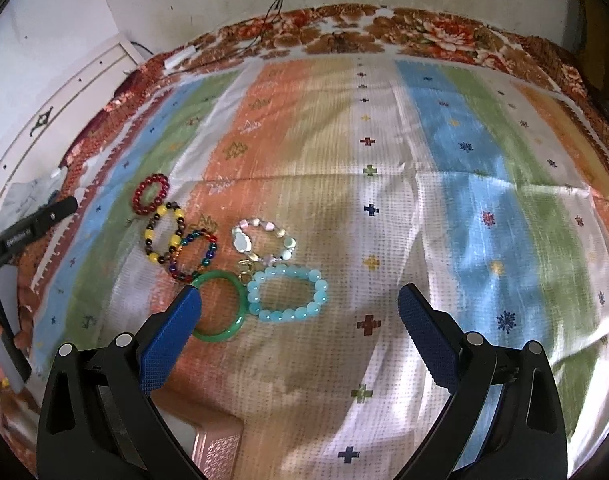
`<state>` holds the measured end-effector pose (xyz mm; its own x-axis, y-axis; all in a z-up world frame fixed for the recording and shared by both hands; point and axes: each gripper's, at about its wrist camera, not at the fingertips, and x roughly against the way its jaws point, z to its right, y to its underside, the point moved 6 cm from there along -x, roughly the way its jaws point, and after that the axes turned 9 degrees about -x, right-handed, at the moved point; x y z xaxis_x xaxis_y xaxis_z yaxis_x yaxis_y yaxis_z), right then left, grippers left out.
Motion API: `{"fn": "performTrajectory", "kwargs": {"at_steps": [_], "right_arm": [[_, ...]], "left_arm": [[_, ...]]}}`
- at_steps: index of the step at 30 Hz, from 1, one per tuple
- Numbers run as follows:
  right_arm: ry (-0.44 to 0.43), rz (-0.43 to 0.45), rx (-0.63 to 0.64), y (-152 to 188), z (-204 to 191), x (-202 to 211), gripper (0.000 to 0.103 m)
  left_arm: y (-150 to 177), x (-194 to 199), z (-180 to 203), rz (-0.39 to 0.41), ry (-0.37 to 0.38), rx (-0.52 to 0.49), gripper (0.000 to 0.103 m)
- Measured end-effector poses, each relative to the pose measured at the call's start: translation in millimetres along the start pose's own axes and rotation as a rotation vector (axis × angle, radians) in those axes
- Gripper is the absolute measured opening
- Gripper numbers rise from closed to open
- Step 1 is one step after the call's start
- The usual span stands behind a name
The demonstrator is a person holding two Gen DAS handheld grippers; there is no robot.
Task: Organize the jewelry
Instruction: 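Close the left tool on the red bracelet while the right grasps the pale blue one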
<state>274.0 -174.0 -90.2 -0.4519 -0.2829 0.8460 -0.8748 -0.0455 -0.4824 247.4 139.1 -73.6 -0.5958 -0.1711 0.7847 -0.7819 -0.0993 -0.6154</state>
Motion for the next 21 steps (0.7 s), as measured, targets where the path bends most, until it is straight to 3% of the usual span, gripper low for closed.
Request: {"fn": "performTrajectory", "kwargs": {"at_steps": [7,13,21], "right_arm": [[-0.014,-0.086,-0.040,2,5,-19,0.099],[0.047,-0.125,-0.019,0,8,-37,0.099],[0.067,-0.215,-0.072,6,21,-64,0.099]], "left_arm": [[-4,-28,-14,-0.072,0.010,0.031,0.097],[-7,-54,-20,-0.124,-0.003,0.030,0.097],[0,-101,-32,-0.221,-0.008,0.018,0.093]]}}
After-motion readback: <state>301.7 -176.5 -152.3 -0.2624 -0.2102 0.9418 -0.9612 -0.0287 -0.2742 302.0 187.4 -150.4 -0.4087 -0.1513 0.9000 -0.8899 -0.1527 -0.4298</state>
